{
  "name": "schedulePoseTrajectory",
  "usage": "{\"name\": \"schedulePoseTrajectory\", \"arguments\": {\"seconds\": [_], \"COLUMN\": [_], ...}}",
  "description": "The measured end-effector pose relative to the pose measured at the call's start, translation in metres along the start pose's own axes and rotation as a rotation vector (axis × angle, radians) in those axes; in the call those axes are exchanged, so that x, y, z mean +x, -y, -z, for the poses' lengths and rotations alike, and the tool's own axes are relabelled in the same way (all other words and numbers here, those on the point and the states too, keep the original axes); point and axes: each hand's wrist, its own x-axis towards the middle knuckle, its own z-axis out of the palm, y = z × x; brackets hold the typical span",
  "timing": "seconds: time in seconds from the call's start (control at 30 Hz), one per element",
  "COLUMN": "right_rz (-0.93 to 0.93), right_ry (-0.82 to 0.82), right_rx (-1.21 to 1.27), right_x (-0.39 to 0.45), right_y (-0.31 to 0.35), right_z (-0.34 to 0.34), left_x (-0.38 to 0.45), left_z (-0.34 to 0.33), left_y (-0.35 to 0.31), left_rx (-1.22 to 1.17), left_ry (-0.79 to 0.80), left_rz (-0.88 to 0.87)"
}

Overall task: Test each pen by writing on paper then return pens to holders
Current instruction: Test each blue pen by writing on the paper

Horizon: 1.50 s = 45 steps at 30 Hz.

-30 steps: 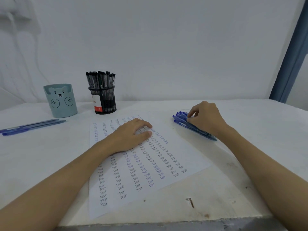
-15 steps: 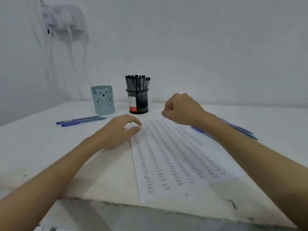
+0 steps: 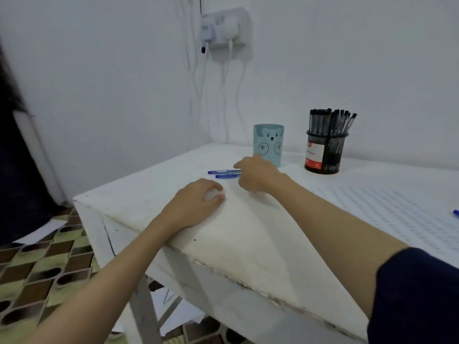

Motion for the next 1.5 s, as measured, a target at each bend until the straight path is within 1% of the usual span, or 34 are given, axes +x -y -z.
{"name": "schedulePoseTrajectory", "arguments": {"seconds": [0.13, 0.3, 0.37, 0.4, 0.47, 0.6, 0.67, 0.73, 0.83, 0.9, 0.97, 1.03, 1.1, 1.17, 1.27, 1.4, 1.47, 1.5], "right_rz": [-0.006, -0.013, -0.036, -0.072, -0.163, -0.322, -0.336, -0.355, -0.382, -0.42, -0.477, -0.526, -0.586, -0.64, -0.701, -0.789, -0.75, -0.723], "right_ry": [-0.056, -0.143, -0.19, -0.213, -0.231, -0.112, -0.015, -0.013, -0.141, -0.284, -0.432, -0.531, -0.546, -0.553, -0.449, -0.283, -0.296, -0.352], "right_rx": [-0.029, 0.015, 0.095, 0.195, 0.49, 1.078, 1.296, 1.472, 1.705, 1.825, 1.9, 1.929, 1.877, 1.758, 1.695, 1.45, 1.345, 1.307], "right_x": [0.01, 0.011, 0.009, 0.007, 0.001, -0.031, -0.057, -0.088, -0.134, -0.163, -0.187, -0.209, -0.223, -0.235, -0.245, -0.254, -0.254, -0.254], "right_y": [0.002, 0.001, -0.002, -0.004, -0.011, -0.035, -0.052, -0.069, -0.099, -0.121, -0.141, -0.161, -0.174, -0.188, -0.201, -0.208, -0.206, -0.206], "right_z": [-0.019, -0.019, -0.012, -0.005, 0.015, 0.066, 0.088, 0.101, 0.11, 0.114, 0.117, 0.119, 0.116, 0.109, 0.097, 0.084, 0.08, 0.078], "left_x": [0.002, 0.004, 0.004, 0.004, 0.004, 0.001, 0.001, 0.0, -0.001, -0.003, -0.003, -0.001, 0.003, 0.007, 0.012, 0.02, 0.024, 0.026], "left_z": [-0.002, -0.001, -0.001, -0.001, 0.0, 0.0, -0.003, -0.01, -0.028, -0.043, -0.055, -0.067, -0.078, -0.089, -0.1, -0.11, -0.113, -0.116], "left_y": [0.003, 0.007, 0.008, 0.008, 0.009, -0.002, -0.019, -0.044, -0.094, -0.125, -0.15, -0.172, -0.187, -0.204, -0.221, -0.238, -0.246, -0.249], "left_rx": [0.014, 0.031, 0.038, 0.037, 0.01, -0.008, -0.048, -0.082, -0.094, -0.112, -0.133, -0.142, -0.139, -0.13, -0.107, -0.049, -0.019, -0.007], "left_ry": [-0.01, -0.008, -0.003, -0.001, -0.003, -0.024, 0.001, 0.056, 0.125, 0.159, 0.192, 0.233, 0.274, 0.31, 0.333, 0.354, 0.35, 0.348], "left_rz": [-0.005, -0.01, -0.014, -0.022, -0.037, -0.115, -0.176, -0.243, -0.375, -0.454, -0.495, -0.511, -0.501, -0.494, -0.499, -0.512, -0.529, -0.536]}}
